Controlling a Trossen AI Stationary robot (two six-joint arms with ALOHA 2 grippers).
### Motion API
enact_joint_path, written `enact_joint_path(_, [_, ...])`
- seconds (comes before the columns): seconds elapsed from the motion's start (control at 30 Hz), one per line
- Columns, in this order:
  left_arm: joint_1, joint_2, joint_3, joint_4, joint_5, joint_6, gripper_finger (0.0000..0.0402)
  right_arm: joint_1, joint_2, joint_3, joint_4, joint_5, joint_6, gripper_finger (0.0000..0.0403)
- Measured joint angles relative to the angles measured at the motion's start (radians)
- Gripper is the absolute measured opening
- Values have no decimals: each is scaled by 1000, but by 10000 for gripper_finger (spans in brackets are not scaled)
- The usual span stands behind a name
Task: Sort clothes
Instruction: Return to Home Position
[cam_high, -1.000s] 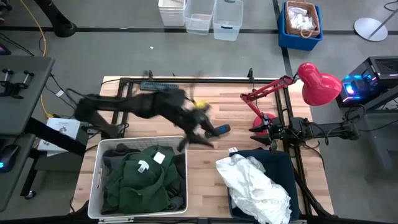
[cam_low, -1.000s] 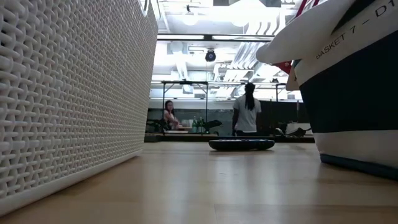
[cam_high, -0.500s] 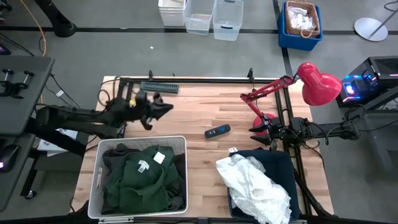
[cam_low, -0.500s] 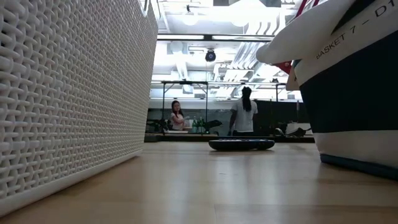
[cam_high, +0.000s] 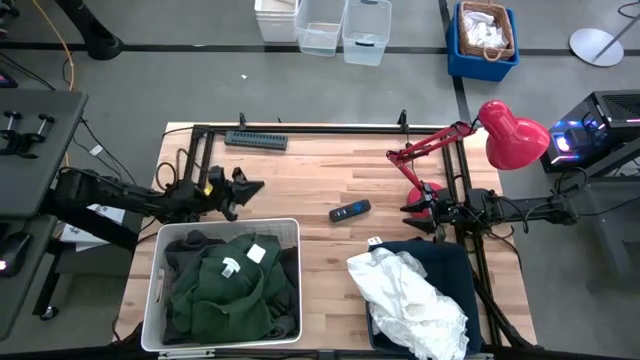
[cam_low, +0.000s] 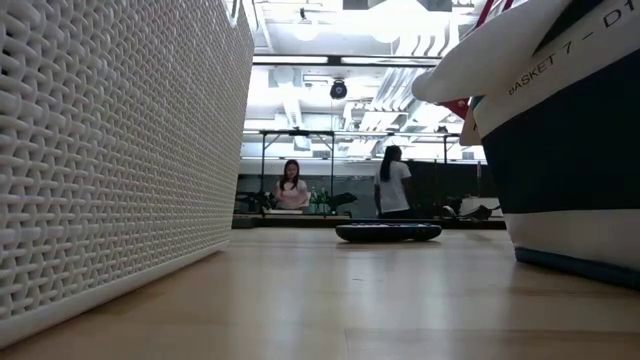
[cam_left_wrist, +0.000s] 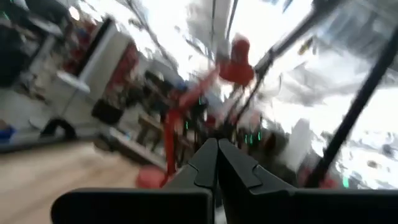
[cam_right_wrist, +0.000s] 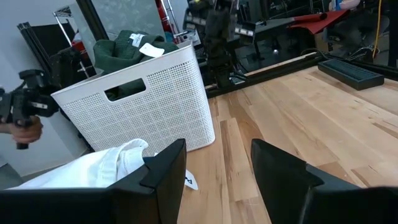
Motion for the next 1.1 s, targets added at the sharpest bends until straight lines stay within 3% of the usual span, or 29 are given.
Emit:
enact_joint_path(0.17, [0,-7,-1,-125,180,50,0,0,0,0,0,0,0,179])
enact_joint_path(0.3, [0,-8,5,-233,240,15,0,0,0,0,0,0,0,179])
enact_joint_path(0.6, [-2,-2,-8,-248,261,-522,0,0,0,0,0,0,0,179])
enact_joint_path(0.73, [-3,-2,-8,-285,257,-573,0,0,0,0,0,0,0,179])
enact_joint_path(0.87, [-18,-122,-7,-410,254,-531,0,0,0,0,0,0,0,179])
enact_joint_path(1.1, [-36,-467,-7,-709,254,-452,0,0,0,0,0,0,0,179])
